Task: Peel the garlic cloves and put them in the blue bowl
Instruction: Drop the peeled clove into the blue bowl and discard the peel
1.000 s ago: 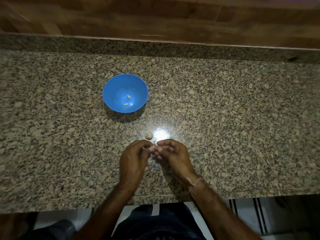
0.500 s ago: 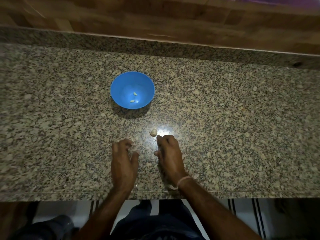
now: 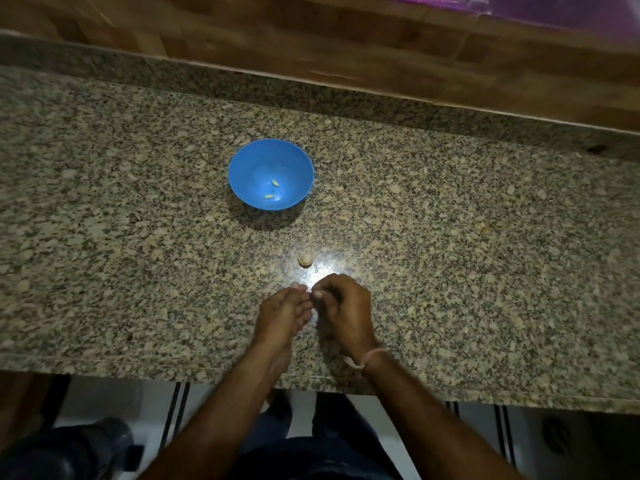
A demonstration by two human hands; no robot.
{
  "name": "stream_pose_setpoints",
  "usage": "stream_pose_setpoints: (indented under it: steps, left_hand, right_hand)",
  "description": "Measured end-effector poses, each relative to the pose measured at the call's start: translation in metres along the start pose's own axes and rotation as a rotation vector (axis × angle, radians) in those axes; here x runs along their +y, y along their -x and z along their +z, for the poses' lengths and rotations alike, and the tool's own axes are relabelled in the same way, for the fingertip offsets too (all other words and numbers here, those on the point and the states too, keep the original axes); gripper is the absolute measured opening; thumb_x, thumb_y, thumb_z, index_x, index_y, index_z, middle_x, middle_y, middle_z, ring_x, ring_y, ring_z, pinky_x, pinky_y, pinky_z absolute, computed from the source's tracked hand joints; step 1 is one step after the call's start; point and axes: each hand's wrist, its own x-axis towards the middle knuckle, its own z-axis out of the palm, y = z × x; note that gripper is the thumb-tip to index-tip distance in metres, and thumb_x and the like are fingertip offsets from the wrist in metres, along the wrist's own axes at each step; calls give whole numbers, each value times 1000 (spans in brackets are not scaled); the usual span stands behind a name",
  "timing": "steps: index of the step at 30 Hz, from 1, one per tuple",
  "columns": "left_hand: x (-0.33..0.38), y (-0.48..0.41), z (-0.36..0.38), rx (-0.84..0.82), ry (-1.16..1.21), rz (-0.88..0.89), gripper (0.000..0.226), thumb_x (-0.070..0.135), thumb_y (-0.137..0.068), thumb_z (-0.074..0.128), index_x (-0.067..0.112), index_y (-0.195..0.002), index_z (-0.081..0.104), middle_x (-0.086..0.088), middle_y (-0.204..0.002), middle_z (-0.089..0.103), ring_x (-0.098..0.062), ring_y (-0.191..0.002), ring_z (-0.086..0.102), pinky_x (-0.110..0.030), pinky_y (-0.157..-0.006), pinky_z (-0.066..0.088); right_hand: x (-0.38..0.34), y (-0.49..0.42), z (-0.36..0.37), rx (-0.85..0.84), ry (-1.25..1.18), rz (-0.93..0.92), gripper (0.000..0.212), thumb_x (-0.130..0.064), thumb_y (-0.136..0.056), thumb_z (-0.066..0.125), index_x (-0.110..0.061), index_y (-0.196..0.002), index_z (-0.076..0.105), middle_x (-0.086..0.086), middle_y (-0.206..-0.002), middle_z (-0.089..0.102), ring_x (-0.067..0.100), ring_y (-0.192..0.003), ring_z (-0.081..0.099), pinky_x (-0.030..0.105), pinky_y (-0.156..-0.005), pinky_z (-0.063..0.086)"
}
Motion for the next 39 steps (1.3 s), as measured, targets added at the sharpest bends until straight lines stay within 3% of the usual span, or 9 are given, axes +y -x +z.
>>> stream_pose_setpoints:
  steps: [4,10,15,18,22,26,29,34,39]
  left_hand:
    - [8,7,29,31,393,-210,27,20,-108,55,3,-91,68,-10,-74,73,-12,-56,71,-23,-51,55]
    - [-1,4,39,119,372,-168,24,18,-110,50,11,-88,58,1,-63,55,-6,-42,49,-17,-37,38]
    - [-11,15,12,229,289,-38,27,24,-111,48,12,-90,59,7,-54,48,-4,-42,40,-17,-35,30]
    - [-12,24,9,264,299,-7,29,21,-112,46,13,-86,56,6,-53,48,-5,-41,39,-17,-35,30]
    - [-16,28,9,263,318,-12,30,21,-111,46,14,-85,56,6,-53,46,-5,-40,39,-17,-35,29]
    - [-22,33,4,268,319,7,28,23,-111,48,12,-87,58,3,-62,46,-6,-45,41,-18,-38,32]
    - [-26,36,4,276,343,16,27,26,-110,50,12,-90,60,2,-64,46,-6,-46,42,-17,-39,34]
    - [-28,40,8,325,363,11,22,20,-110,51,10,-93,61,1,-63,46,-6,-44,41,-17,-37,34]
    - [-31,45,7,308,378,18,29,24,-110,50,11,-86,60,2,-62,47,-6,-47,42,-17,-38,33]
  right_hand:
    - [-15,7,-19,-102,-119,-55,31,5,-93,65,-19,-99,84,-12,-93,80,3,-89,76,28,-83,62]
    - [19,0,-55,-52,-113,-100,23,2,-95,71,-13,-109,79,-6,-105,72,10,-100,72,25,-86,60]
    - [58,-2,-62,-205,329,-146,22,-4,-94,72,-6,-116,70,7,-109,58,24,-97,56,27,-86,41]
    - [47,5,-40,-155,261,-251,5,-14,-99,64,-10,-96,66,0,-92,52,22,-85,54,39,-79,49]
    - [33,-2,-22,-252,173,-317,26,4,-89,67,-11,-107,77,4,-96,64,22,-87,63,39,-75,54]
    - [46,-11,-34,-269,188,-295,30,5,-94,65,-6,-121,71,10,-118,63,25,-104,61,32,-90,51]
    - [57,0,-38,-338,165,-338,17,-15,-104,63,-16,-120,66,1,-120,56,23,-107,60,39,-96,58]
    - [46,-3,-10,-318,168,-384,25,1,-94,71,-13,-115,73,-5,-109,59,13,-98,58,30,-81,60]
    - [29,-3,-4,-315,369,-499,16,-7,-85,73,-22,-85,67,-8,-87,63,14,-85,53,31,-64,40]
